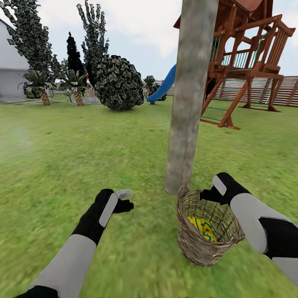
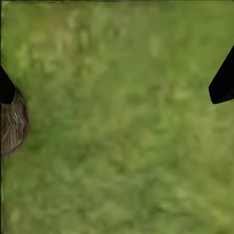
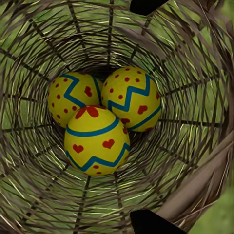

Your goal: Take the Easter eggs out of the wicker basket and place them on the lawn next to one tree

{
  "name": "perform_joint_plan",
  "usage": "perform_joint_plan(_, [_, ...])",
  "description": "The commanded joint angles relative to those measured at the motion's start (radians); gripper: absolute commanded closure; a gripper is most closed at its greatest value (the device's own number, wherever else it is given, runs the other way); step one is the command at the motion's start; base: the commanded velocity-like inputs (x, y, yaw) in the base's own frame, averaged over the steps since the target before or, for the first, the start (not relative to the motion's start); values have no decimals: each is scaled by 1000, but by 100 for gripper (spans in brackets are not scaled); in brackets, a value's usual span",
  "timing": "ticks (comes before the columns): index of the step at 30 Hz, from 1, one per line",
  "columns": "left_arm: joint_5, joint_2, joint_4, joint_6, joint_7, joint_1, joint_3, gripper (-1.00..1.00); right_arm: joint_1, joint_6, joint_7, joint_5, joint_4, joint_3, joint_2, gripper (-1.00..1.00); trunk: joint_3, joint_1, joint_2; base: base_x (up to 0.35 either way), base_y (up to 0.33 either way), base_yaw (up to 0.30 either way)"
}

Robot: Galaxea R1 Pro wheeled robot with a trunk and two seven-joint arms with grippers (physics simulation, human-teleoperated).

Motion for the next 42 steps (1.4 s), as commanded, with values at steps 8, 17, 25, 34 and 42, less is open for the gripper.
perform_joint_plan(8, [147,-12,236,-2,-62,-241,1,-100,0,2,-8,-7,-2,-5,-3,-100,-32,3,-2,0,0,0])
perform_joint_plan(17, [188,8,164,-13,-60,-247,25,-100,0,2,-6,-9,-5,-4,-1,-100,-67,7,-5,0,0,0])
perform_joint_plan(25, [188,10,139,-16,-56,-247,87,-100,1,2,-4,-9,-14,-3,-2,-100,-98,11,-6,0,0,0])
perform_joint_plan(34, [189,9,138,-16,-55,-247,90,-100,0,-8,2,-9,-16,-2,-2,-100,-106,12,-7,0,0,0])
perform_joint_plan(42, [188,9,138,-16,-56,-247,90,-100,1,-31,88,-3,-14,0,-4,-100,-106,12,-7,0,0,0])
